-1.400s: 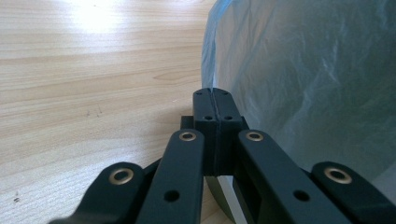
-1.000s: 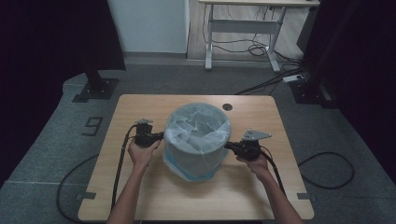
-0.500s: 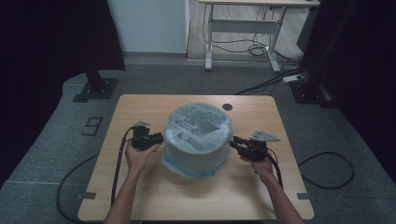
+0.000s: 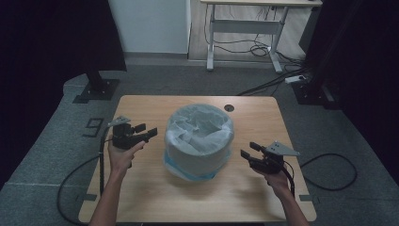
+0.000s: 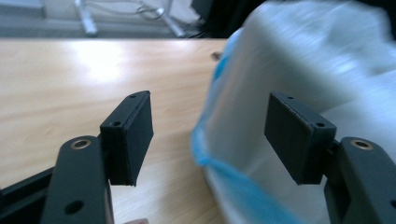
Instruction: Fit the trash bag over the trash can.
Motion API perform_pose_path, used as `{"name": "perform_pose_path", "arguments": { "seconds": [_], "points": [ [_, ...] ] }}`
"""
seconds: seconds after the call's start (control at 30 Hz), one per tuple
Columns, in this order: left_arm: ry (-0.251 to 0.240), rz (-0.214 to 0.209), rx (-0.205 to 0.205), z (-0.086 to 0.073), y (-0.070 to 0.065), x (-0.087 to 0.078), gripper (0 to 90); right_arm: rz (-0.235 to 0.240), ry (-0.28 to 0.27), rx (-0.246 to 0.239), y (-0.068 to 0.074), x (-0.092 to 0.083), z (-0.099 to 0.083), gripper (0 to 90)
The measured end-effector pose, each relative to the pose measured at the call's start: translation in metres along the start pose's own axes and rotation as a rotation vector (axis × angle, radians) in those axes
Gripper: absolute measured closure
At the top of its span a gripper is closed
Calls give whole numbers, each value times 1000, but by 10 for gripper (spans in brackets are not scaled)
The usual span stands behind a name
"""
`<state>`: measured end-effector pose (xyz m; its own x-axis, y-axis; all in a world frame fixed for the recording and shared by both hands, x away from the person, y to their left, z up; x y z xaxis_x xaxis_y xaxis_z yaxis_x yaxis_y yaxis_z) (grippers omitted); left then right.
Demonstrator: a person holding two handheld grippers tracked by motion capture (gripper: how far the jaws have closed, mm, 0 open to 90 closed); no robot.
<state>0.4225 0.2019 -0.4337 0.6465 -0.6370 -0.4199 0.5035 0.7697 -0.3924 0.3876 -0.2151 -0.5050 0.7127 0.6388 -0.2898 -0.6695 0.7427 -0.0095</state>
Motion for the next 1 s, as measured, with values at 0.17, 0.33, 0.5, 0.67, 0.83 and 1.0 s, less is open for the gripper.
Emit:
{"name": "perform_pose_path", "arguments": {
  "seconds": [0.17, 0.33, 0.5, 0.67, 0.83, 1.0],
  "points": [
    [9, -76, 84, 25, -36, -1, 330, 6, 8, -2, 8, -13, -13, 400],
    [43, -132, 145, 44, -67, 8, 325, 18, 13, 9, 14, -22, -26, 398],
    [83, -192, 189, 58, -89, 23, 330, 23, 22, 10, 16, -26, -29, 398],
    [137, -252, 172, 67, -99, 45, 338, 22, 22, 16, 16, -30, -31, 398],
    [201, -251, 190, 74, -108, 65, 339, 26, 30, 23, 16, -29, -35, 399],
    [247, -259, 196, 80, -116, 82, 338, 31, 42, 27, 17, -27, -37, 399]
  ]
}}
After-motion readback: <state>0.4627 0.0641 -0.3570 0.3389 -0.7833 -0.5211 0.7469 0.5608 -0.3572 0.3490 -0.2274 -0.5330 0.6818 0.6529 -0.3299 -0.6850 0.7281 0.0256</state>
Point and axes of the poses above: each handheld gripper's, and its own axes: x roughly forward along the jaws, z roughly out of its top, y roughly to its left, the point moved 6 cm from there along x, roughly forward along the jaws, and after that the axes turned 6 degrees about -x, right-handed, at the moved point
